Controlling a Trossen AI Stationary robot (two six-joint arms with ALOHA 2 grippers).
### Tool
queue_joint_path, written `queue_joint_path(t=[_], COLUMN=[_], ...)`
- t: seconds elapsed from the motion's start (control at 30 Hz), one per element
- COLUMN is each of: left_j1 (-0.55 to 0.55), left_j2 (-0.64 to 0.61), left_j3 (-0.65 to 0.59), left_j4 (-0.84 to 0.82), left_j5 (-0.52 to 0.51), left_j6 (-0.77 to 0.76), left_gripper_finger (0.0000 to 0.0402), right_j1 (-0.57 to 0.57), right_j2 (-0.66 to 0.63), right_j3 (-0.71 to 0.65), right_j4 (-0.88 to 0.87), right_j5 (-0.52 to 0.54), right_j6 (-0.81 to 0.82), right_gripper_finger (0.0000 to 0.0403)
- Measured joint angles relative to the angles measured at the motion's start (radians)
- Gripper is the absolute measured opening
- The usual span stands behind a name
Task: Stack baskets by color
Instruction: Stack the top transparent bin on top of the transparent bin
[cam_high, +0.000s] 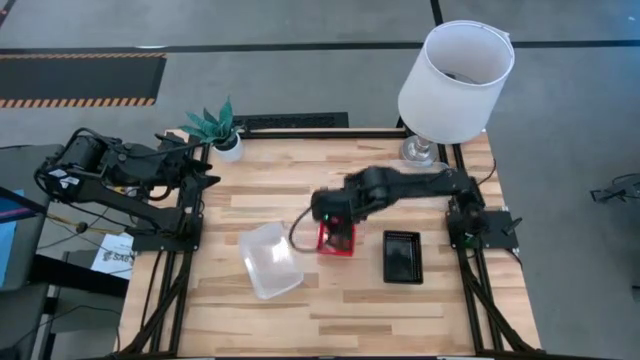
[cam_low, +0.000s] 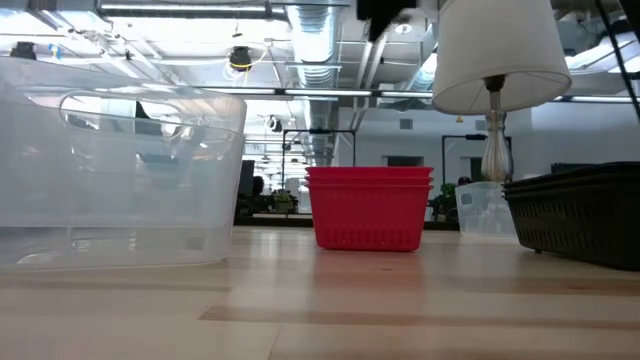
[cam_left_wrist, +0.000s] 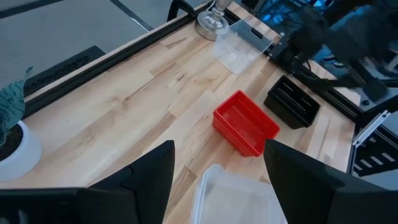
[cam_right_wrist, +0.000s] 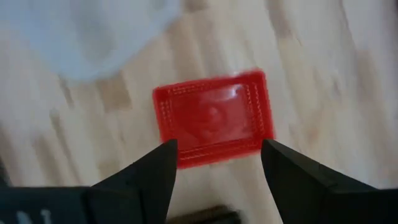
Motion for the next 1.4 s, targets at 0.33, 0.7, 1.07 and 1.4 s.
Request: queue_joint_path(t=[0.33, 0.7, 1.07, 1.4], left_j1=[0.000, 0.000, 0.000, 0.000], left_j2=[0.000, 0.000, 0.000, 0.000], left_j3=[0.000, 0.000, 0.000, 0.000], left_j4=[0.000, 0.000, 0.000, 0.000], left_j5=[-0.002, -0.023, -0.047, -0.046], left_j6=[0.000, 0.000, -0.019, -0.025], left_gripper_finger=[0.0234, 0.0234, 0.0234, 0.0234], right_j1=[-0.112, -0.238, -0.425, -0.500], right_j2=[-0.116, -0.251, -0.310, -0.301], right_j3=[-0.453, -0.792, -0.930, -1.061], right_j4=[0.002, 0.046, 0.270, 0.389], right_j5=[0.072, 0.121, 0.120, 0.096], right_j6=[0.373, 0.506, 0.443, 0.412], right_gripper_finger=[0.0240, 0.0240, 0.0240, 0.0228])
